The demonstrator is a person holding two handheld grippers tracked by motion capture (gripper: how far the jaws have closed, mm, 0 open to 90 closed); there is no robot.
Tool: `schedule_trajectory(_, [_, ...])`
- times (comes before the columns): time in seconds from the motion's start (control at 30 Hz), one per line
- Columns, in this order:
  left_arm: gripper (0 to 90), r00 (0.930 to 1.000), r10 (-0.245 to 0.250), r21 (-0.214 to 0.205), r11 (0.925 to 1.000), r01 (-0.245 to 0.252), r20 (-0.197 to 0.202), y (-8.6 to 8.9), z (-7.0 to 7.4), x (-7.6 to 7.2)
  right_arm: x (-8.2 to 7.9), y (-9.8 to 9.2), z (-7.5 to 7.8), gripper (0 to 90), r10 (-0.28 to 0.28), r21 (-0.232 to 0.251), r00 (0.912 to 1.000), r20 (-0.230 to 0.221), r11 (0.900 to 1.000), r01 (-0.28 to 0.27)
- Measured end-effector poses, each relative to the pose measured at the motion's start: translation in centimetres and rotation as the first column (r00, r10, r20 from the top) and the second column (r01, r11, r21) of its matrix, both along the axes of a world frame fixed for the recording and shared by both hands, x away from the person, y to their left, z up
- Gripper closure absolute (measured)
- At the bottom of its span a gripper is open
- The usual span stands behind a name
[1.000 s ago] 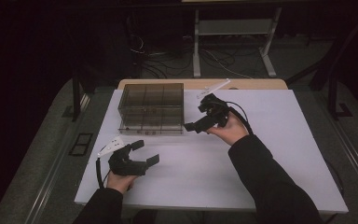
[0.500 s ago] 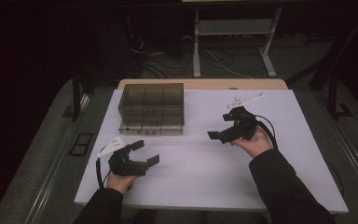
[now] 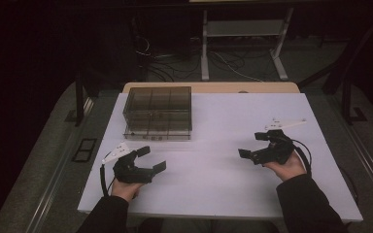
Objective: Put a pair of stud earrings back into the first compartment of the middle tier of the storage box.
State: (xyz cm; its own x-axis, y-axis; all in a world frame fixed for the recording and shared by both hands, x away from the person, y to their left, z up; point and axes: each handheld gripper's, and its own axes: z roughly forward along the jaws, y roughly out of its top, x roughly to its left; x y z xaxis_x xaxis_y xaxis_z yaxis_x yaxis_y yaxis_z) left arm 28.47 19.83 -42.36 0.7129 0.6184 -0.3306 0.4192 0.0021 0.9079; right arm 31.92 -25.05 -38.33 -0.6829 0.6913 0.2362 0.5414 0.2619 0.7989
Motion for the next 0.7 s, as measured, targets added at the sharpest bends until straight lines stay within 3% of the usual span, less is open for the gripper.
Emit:
schedule_trajectory(0.23, [0.0, 1.0, -0.006, 0.011, 0.9999, 0.006, -0.003, -0.1, -0.1, 0.0, -1.8, -2.4, -1.4, 0.2, -0.059, 0.027, 0.9982, -0.006, 0.9979, 0.059])
schedule_trajectory(0.7, [0.0, 0.9997, -0.019, 0.023, 0.9996, 0.019, -0.013, -0.3, -0.2, 0.1, -4.5, -3.9, -3.0, 0.2, -0.113, 0.022, 0.9936, 0.009, 0.9934, 0.112])
